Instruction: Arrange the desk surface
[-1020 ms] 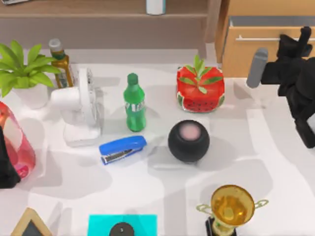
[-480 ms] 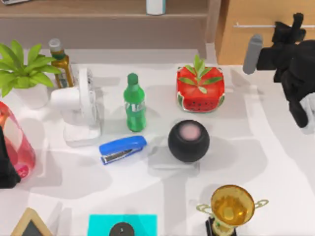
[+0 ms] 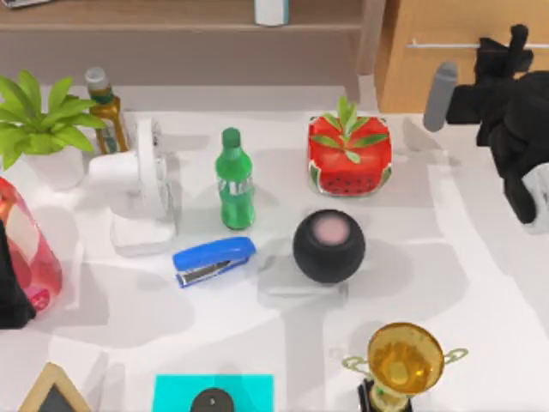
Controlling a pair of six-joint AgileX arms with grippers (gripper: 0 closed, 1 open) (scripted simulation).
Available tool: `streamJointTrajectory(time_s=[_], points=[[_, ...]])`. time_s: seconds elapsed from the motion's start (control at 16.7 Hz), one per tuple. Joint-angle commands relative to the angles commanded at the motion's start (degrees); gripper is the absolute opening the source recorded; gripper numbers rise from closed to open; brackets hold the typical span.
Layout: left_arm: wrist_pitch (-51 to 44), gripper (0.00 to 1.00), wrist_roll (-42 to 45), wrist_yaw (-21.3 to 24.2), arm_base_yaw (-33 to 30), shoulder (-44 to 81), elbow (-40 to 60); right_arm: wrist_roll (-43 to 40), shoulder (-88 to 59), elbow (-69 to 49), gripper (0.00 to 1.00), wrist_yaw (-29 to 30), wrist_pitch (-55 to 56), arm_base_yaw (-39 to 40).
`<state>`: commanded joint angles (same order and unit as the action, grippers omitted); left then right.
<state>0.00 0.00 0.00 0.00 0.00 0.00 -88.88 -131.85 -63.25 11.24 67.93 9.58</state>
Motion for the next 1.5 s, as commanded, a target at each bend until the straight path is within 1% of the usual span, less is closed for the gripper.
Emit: streamJointTrajectory(time_s=[0.42, 0.48, 0.9, 0.96, 1.08, 1.5], points=[[0.0, 1.00, 0.0, 0.0, 0.0, 0.0, 0.0, 0.0, 0.0, 0.0, 0.98, 0.0, 0.0, 0.0], [0.0, 1.00, 0.0, 0.0, 0.0, 0.0, 0.0, 0.0, 0.0, 0.0, 1.00, 0.0, 0.0, 0.0], [0.0, 1.00, 0.0, 0.0, 0.0, 0.0, 0.0, 0.0, 0.0, 0.0, 1.00, 0.0, 0.0, 0.0], [0.0, 1.00, 0.0, 0.0, 0.0, 0.0, 0.0, 0.5, -0.5, 2.1, 1.00, 0.1, -0.6, 0.5], [0.0, 1.00, 0.0, 0.0, 0.0, 0.0, 0.0, 0.4, -0.1, 2.1, 1.00, 0.3, -0.1, 0.4], [0.0, 1.00, 0.0, 0.0, 0.0, 0.0, 0.0, 0.2, 3.2, 7.8, 1.00, 1.1, 4.2, 1.1]])
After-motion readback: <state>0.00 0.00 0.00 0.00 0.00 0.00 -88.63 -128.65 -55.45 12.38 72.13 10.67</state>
